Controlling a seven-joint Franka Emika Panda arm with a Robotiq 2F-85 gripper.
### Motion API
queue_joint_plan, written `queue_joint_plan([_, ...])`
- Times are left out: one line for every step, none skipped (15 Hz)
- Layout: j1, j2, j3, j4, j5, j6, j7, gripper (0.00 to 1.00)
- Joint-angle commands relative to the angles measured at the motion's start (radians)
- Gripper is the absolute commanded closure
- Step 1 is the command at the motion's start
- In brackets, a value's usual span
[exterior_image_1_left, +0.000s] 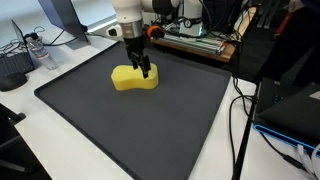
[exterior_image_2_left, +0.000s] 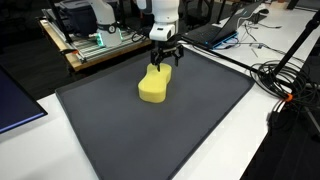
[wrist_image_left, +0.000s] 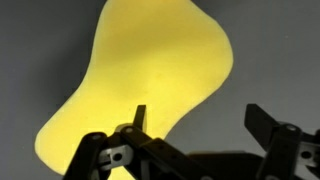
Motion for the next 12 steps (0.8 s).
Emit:
queue_joint_plan([0.011, 0.0, -0.01, 0.002, 0.006, -0.004, -0.004, 0.0])
queue_joint_plan([0.011, 0.0, -0.01, 0.004, 0.006, -0.004, -0.004, 0.0])
queue_joint_plan([0.011, 0.0, -0.01, 0.006, 0.006, -0.004, -0.004, 0.0])
queue_joint_plan([0.011, 0.0, -0.01, 0.007, 0.006, -0.004, -0.004, 0.0])
queue_joint_plan([0.011, 0.0, -0.01, 0.007, 0.006, -0.004, -0.004, 0.0])
queue_joint_plan([0.018, 0.01, -0.01, 0.001, -0.01, 0.007, -0.01, 0.0])
queue_joint_plan([0.012, 0.006, 0.004, -0.014, 0.003, 0.021, -0.043, 0.0])
queue_joint_plan([0.015, -0.001, 0.007, -0.034, -0.001, 0.037, -0.055, 0.0])
queue_joint_plan([0.018, -0.007, 0.008, -0.048, -0.003, 0.045, -0.067, 0.0])
queue_joint_plan([0.023, -0.013, 0.007, -0.066, -0.01, 0.058, -0.068, 0.0])
queue_joint_plan([0.031, -0.016, 0.003, -0.082, -0.019, 0.073, -0.065, 0.0])
queue_joint_plan([0.038, -0.019, -0.001, -0.103, -0.034, 0.099, -0.07, 0.0])
